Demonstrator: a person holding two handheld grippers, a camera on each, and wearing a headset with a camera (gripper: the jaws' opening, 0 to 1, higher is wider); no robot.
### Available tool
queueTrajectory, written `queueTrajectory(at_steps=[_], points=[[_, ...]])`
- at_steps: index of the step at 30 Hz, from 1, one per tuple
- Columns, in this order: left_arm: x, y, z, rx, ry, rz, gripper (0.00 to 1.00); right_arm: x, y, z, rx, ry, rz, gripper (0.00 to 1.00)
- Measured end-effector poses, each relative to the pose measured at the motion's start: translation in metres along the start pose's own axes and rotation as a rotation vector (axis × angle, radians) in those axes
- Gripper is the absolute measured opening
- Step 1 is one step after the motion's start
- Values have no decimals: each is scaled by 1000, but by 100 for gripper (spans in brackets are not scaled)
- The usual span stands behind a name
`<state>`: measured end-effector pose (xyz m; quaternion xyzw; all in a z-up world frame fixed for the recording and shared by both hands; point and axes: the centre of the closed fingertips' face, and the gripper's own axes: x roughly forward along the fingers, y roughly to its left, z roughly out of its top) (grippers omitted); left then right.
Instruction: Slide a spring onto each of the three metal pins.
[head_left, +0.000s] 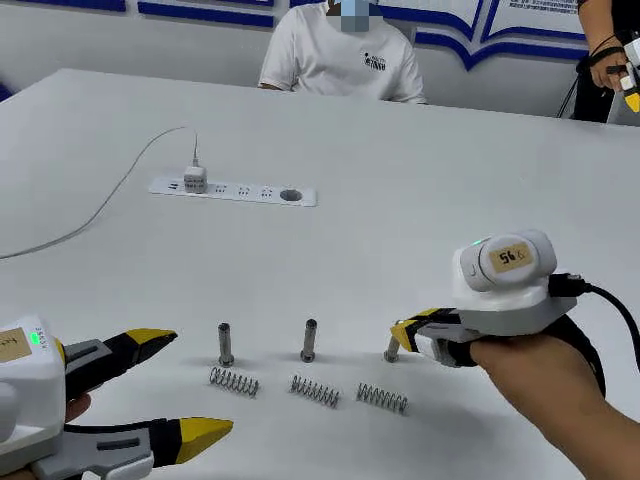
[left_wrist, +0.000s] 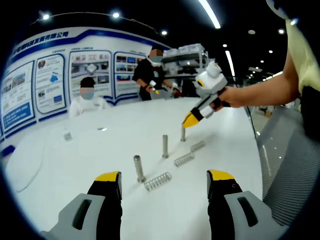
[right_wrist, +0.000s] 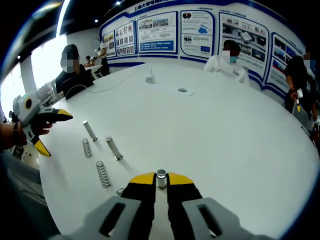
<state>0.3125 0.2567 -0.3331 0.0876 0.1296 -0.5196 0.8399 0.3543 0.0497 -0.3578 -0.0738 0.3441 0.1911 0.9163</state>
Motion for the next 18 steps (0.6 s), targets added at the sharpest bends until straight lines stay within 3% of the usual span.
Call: queueTrajectory(at_steps=[9,18], points=[[-6,6,0,11,-3,31,70,2,3,-2,-26,-5,14,10],[-6,2,4,26,-2,30,70,-3,1,-6,-48,-5,18,12]])
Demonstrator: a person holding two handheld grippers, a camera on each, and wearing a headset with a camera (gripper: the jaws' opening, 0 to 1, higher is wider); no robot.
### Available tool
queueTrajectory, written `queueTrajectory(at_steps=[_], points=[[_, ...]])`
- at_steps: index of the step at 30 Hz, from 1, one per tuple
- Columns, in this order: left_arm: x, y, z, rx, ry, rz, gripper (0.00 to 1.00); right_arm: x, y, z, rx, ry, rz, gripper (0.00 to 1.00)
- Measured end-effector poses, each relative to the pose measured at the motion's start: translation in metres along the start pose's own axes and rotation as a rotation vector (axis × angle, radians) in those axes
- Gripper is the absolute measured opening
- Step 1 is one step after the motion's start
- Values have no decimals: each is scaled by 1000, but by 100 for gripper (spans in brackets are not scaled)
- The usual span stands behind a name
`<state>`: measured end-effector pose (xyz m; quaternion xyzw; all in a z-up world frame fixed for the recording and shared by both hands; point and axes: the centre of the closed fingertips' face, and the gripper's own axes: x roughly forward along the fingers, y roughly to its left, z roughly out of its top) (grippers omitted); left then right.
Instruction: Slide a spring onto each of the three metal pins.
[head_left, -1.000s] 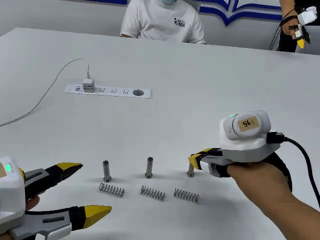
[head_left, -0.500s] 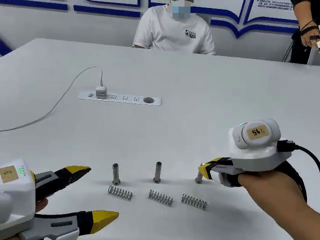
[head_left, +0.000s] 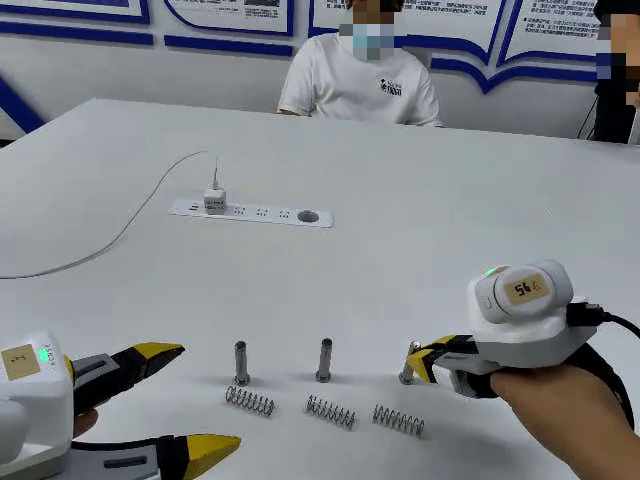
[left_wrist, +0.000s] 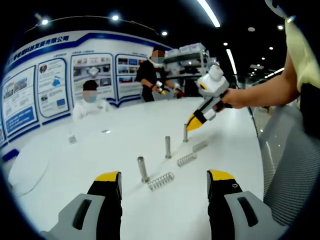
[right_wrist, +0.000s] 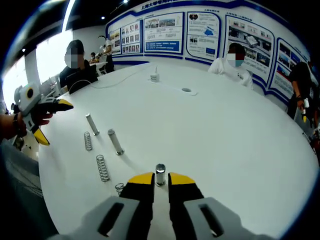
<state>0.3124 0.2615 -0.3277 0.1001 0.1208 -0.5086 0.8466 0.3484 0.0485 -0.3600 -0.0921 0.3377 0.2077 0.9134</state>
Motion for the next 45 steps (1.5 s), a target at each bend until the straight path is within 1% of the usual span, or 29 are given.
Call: queueTrajectory(at_steps=[5,9,11,12,16,17,20,24,26,30,32,35,41,45], points=[[-1,-1,5,7,-6,0,70,-8,0,-3,-22,4,5,13],[-2,0,7,9,-10,3,70,-17,1,-9,-55,6,31,15],[-2,0,6,8,-10,3,70,-21,5,-11,-61,4,65,15],[-2,-1,6,8,-10,2,70,-22,8,-12,-72,-1,90,15],[0,-2,6,7,-11,-2,70,-25,18,-18,-107,1,158,16],[0,-3,6,6,-12,-3,70,-26,19,-20,-110,4,163,17],[0,-3,7,8,-14,-5,70,-27,27,-24,-149,-2,213,17],[0,-2,7,9,-14,-2,70,-26,34,-34,-185,14,263,17],[0,-1,7,8,-14,0,70,-25,38,-36,-193,17,286,17],[-1,-2,7,7,-15,2,70,-19,48,-45,-247,41,325,17],[-1,-3,6,6,-14,2,70,-15,49,-50,-272,59,328,17],[0,-5,5,4,-12,-1,69,-12,50,-52,-287,66,332,17],[1,-9,4,2,-10,-7,69,-8,47,-56,-285,75,338,16],[3,-12,4,5,-7,-15,68,-7,48,-57,-287,73,342,16]])
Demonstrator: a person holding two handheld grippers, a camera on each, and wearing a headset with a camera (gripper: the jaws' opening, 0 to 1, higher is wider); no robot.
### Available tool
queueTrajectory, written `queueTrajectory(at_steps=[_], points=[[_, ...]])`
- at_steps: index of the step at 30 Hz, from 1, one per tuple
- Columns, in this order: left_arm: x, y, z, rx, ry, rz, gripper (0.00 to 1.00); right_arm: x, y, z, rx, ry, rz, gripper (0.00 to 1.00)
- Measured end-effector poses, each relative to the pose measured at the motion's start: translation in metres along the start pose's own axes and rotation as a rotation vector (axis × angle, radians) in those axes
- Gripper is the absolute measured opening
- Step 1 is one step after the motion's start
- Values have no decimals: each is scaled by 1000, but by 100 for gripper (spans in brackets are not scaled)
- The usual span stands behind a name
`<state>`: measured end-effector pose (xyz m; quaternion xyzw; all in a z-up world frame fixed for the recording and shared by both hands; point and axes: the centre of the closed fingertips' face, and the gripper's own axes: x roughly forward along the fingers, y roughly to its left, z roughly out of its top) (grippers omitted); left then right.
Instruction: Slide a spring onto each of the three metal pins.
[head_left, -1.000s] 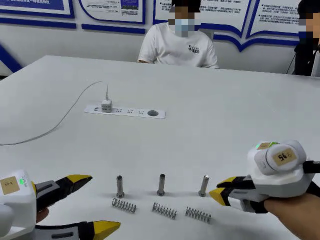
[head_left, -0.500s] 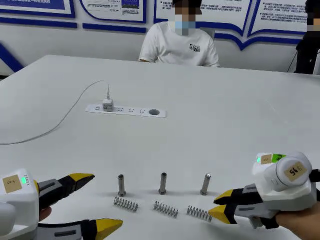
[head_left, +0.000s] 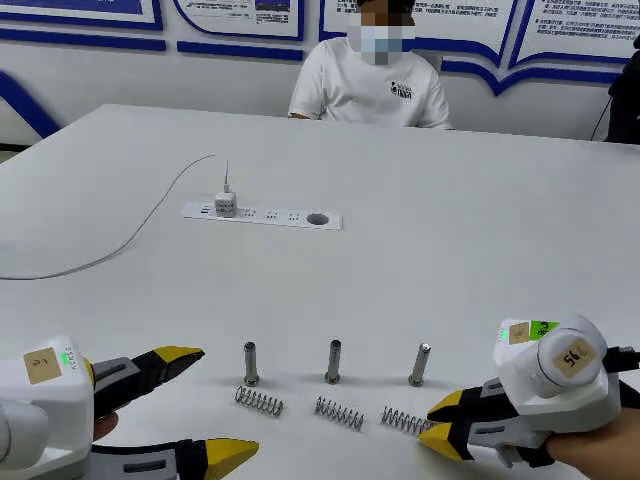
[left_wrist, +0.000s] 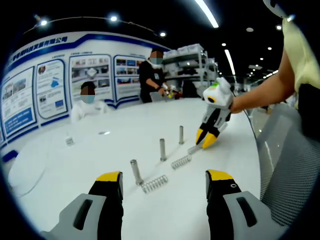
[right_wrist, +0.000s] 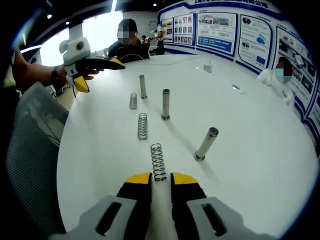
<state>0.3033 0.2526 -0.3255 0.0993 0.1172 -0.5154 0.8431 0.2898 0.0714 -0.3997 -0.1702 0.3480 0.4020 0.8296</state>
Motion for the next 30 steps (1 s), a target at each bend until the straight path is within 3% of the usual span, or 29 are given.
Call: queueTrajectory(at_steps=[12,24,30], points=[[8,-16,-2,7,7,-49,65,0,4,-1,-31,3,3,12],[32,-37,1,53,21,-152,60,-16,17,14,-54,-6,16,11],[45,-51,1,82,30,-208,56,-26,32,32,-75,-25,41,11]])
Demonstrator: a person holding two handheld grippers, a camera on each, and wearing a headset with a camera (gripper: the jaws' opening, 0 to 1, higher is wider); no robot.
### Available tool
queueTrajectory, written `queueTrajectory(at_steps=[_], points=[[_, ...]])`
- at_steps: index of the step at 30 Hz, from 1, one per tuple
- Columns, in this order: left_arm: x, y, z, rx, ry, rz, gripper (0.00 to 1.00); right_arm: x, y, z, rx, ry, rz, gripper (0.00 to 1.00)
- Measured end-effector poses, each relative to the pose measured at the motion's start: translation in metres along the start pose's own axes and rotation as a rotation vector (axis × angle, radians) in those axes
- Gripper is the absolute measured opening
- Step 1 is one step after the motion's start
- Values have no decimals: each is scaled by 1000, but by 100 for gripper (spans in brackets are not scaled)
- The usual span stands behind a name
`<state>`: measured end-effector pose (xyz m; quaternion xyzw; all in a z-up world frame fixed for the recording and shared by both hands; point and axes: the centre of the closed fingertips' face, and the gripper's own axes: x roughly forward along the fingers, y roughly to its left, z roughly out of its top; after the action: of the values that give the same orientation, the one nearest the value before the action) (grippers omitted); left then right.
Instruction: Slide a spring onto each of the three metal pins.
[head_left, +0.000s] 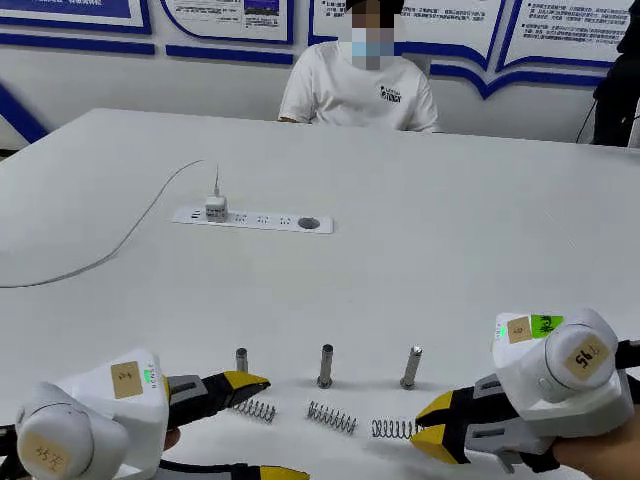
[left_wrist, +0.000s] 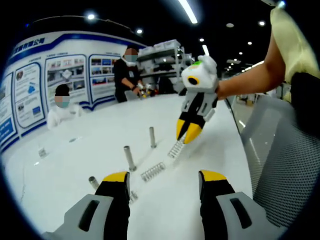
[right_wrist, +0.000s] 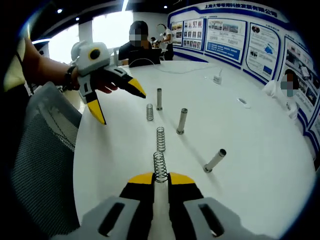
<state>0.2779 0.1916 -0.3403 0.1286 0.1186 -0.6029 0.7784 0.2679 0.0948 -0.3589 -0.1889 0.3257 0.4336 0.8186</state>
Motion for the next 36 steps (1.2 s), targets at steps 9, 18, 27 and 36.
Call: queueTrajectory(at_steps=[9,18,27,36], points=[[14,-16,2,45,11,-68,46,-3,24,28,-21,-20,72,11],[21,-27,5,91,17,-111,33,0,41,42,-59,-13,119,11],[24,-37,6,125,27,-132,23,2,51,45,-88,13,137,11],[26,-37,3,166,44,-124,12,1,56,53,-103,4,136,11]])
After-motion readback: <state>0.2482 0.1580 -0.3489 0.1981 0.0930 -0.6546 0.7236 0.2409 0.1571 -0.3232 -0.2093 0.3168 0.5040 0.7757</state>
